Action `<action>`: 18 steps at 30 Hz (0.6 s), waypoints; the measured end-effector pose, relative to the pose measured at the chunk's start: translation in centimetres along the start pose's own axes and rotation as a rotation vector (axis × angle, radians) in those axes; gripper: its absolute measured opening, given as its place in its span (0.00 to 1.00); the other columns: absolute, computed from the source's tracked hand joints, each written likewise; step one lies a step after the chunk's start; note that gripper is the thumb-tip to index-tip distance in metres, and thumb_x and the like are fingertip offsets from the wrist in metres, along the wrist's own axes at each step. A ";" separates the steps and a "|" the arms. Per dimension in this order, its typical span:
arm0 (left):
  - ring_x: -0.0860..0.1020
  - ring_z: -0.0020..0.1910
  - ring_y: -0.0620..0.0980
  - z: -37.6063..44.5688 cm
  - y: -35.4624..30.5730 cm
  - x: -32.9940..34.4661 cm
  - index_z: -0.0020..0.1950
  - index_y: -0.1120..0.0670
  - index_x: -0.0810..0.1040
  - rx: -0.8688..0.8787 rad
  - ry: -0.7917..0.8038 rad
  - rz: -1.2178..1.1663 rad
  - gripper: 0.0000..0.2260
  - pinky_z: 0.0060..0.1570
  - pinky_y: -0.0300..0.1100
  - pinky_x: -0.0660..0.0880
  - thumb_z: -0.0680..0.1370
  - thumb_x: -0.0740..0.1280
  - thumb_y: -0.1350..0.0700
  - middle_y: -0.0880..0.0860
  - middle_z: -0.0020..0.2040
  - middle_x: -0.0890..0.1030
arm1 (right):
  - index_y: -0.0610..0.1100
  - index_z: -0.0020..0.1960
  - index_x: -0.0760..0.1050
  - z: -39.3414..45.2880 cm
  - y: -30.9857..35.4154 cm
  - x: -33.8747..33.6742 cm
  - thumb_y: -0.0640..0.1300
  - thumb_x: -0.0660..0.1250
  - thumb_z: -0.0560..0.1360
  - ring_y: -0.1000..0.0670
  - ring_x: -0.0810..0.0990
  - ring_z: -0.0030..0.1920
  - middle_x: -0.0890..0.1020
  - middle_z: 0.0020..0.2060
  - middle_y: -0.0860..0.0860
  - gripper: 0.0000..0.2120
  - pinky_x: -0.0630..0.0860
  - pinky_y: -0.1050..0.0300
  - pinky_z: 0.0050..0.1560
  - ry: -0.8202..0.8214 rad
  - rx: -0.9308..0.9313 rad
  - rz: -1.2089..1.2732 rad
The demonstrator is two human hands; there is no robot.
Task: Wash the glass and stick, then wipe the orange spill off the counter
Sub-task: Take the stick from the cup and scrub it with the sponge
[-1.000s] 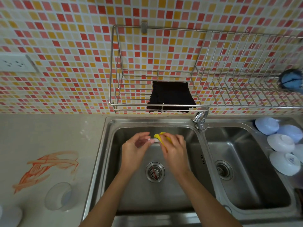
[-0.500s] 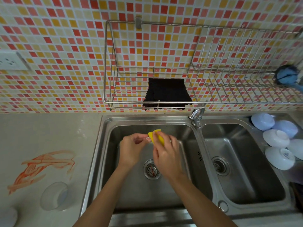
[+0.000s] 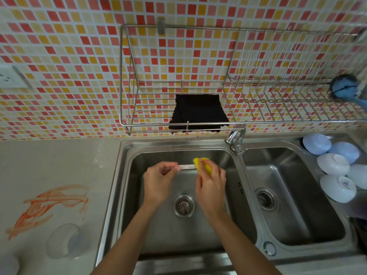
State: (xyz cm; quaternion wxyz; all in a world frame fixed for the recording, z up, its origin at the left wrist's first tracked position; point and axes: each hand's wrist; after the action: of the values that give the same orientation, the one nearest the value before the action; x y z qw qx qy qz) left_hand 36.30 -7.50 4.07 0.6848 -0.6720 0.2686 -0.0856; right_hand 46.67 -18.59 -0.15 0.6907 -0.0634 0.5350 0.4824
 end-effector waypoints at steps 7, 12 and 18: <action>0.83 0.42 0.41 0.6 0.6 1.4 0.48 0.52 0.84 0.007 0.057 0.076 0.06 0.47 0.39 0.79 0.72 0.75 0.55 0.46 0.41 0.85 | 0.45 0.67 0.74 0.4 -4.3 0.9 0.39 0.64 0.73 0.42 0.76 0.56 0.76 0.64 0.46 0.22 0.70 0.52 0.58 0.098 0.122 0.027; 0.81 0.42 0.36 1.6 0.5 3.2 0.47 0.50 0.83 0.042 0.178 0.166 0.05 0.44 0.30 0.77 0.72 0.74 0.55 0.43 0.40 0.83 | 0.39 0.74 0.62 4.6 -11.5 0.7 0.40 0.67 0.75 0.37 0.71 0.67 0.64 0.75 0.43 0.30 0.69 0.43 0.68 0.169 0.384 0.062; 0.80 0.38 0.34 2.8 -0.4 6.8 0.46 0.54 0.84 0.049 0.226 0.123 0.05 0.41 0.25 0.74 0.71 0.75 0.59 0.46 0.39 0.84 | 0.37 0.75 0.59 8.8 -15.4 0.7 0.41 0.64 0.78 0.33 0.69 0.68 0.58 0.77 0.42 0.28 0.64 0.42 0.70 0.270 0.495 0.082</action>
State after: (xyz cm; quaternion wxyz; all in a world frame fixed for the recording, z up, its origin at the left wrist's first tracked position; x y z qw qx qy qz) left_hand 43.52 -8.36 2.63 0.6705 -0.6232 0.3826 -0.1251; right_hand 63.85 -20.95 -3.65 0.5877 0.0650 0.7258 0.3517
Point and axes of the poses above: each hand's wrist, its own z-axis towards the middle knuckle, its own x-axis out of the palm, y = z × x
